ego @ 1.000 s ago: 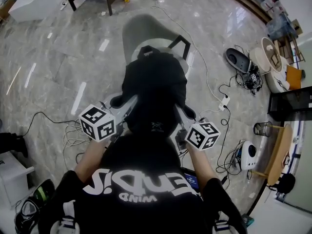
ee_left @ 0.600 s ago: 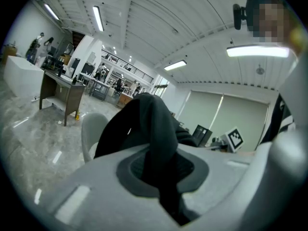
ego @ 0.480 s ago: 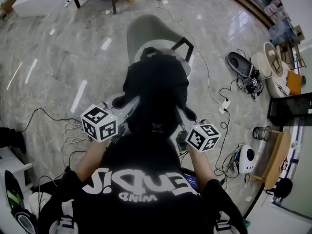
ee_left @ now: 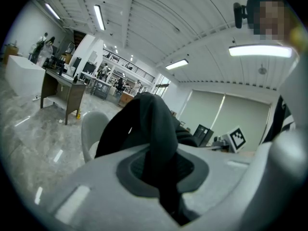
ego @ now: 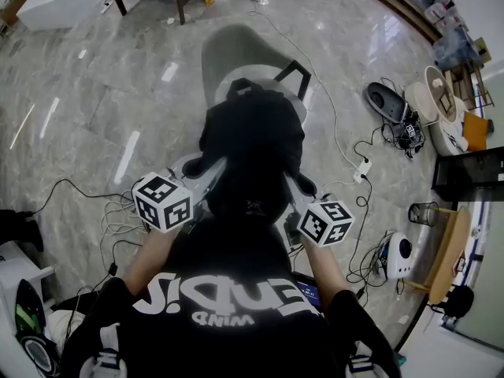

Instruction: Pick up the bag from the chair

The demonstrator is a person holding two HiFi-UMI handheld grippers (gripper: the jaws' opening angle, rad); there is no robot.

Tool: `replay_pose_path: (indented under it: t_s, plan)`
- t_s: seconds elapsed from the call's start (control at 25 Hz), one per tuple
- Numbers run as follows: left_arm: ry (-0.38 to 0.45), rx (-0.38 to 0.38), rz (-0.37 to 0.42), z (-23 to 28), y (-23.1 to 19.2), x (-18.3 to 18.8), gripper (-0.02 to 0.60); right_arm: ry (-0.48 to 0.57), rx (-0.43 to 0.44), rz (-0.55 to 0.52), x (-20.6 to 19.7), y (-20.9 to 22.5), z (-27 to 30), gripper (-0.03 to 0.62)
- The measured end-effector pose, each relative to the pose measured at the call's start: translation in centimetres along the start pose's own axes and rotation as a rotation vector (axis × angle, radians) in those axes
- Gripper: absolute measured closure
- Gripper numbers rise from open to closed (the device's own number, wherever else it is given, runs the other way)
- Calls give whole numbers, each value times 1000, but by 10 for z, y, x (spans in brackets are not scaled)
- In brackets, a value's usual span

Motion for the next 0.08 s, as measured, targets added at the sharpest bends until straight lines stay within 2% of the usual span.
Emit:
replay_pose_path:
  t_s: [0.08]
  plan:
    - [-3, 4, 3, 1, 1, 2, 549, -2, 1, 0, 3, 0, -1, 553]
Point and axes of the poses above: the fingertips, and each gripper's own axes: z forward along the fingers, y to its right, x out of its top, the point moved 5 cm from there along -z, backward along the fingers, and after that the axes turned 3 degrees about y, right-handed, at the moved point
